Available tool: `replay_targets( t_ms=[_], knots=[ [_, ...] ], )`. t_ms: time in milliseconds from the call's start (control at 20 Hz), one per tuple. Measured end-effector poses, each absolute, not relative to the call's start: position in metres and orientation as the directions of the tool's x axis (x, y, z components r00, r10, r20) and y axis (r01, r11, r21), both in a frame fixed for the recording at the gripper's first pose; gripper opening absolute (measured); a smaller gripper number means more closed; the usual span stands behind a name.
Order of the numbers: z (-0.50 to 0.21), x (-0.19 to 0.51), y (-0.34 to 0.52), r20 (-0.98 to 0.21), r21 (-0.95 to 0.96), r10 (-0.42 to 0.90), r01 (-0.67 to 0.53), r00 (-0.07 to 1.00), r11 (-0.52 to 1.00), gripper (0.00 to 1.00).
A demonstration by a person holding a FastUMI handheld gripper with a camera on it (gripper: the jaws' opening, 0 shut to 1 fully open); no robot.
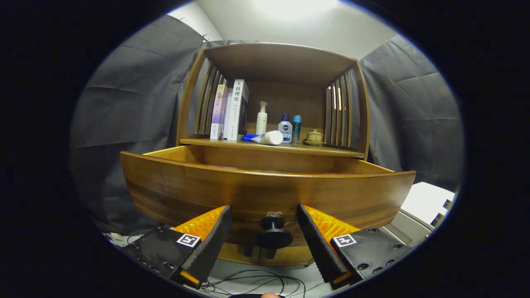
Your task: Pull open the drawer, take out the items inside it, and place them on the countertop above the cabinet.
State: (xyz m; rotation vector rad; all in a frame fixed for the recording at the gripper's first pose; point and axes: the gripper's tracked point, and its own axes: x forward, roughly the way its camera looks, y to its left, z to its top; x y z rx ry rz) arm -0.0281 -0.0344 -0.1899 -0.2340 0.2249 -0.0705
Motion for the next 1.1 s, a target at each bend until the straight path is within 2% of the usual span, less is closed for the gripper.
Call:
replay_targets(
  t_ms=[650,1100],
  knots=[
    [-0.192,0.037,-0.030,-0.206,-0.194,-0.106,0.065,0.973,0.979,0.98],
    [-0.196,0.076,-0.035,-0.180,-0.232,-0.110,0.067,0.977,0.970,1.00]
  ],
)
